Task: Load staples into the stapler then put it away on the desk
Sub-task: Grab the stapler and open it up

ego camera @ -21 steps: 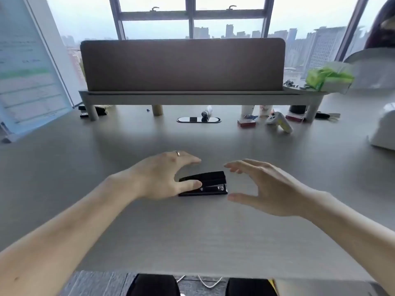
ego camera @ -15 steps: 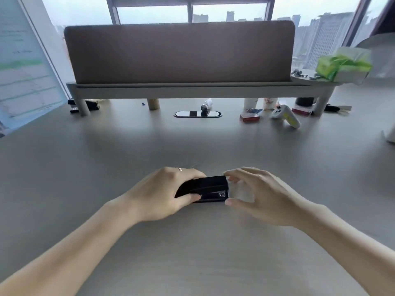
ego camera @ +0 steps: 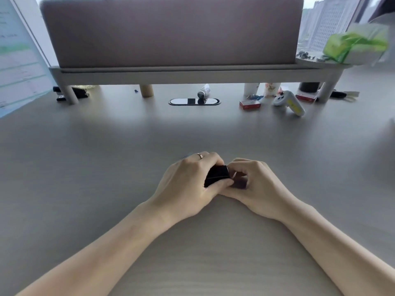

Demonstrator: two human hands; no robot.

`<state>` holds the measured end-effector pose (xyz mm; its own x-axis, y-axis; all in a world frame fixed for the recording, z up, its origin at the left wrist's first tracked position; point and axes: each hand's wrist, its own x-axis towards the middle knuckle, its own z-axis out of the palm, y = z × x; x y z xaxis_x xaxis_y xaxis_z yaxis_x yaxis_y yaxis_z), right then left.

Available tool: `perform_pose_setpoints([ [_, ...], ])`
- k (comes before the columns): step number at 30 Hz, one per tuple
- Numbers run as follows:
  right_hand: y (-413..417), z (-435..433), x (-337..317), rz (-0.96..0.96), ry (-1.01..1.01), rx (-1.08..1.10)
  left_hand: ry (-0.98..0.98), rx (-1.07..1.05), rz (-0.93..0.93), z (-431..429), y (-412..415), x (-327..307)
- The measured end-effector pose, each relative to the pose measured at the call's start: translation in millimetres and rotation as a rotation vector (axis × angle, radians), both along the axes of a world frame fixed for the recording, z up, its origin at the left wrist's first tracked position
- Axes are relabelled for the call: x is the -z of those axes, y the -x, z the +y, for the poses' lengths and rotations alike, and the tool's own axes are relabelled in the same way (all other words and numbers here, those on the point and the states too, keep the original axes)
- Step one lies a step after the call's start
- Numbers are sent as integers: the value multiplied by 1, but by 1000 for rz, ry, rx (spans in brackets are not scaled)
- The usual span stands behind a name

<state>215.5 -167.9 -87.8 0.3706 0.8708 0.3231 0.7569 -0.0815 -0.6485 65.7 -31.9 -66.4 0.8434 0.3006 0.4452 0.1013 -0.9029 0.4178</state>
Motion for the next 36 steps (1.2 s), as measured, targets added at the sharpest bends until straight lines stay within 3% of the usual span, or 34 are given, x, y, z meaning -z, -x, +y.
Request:
perform_pose_setpoints([
  [2,0,0,-1,26,-7,9,56,8,-74,1,1,-1],
  [6,2,-1,-3,1,-3,23,379,-1,-258,13,15,-16],
  [10,4,-1,-4,19,-2,22,466,-10,-404,35,47,-20],
  [16,4,0,-4,-6,-8,27,437,-33,-428,56,80,-14],
  [21,6,0,-4,-13,-20,25,714,-67,-390,74,107,-5],
  [26,5,0,-4,-29,-18,38,548,-138,-114,88,115,-4],
  [29,7,0,-3,-33,-21,32,129,-168,92,87,113,-13],
  [31,6,-1,-3,-40,-17,35,-78,-142,125,84,109,-15],
  [33,5,-1,-3,-43,-16,35,-66,-140,111,83,107,-13],
  [36,5,0,-1,-44,-23,37,135,-197,97,85,108,-7],
])
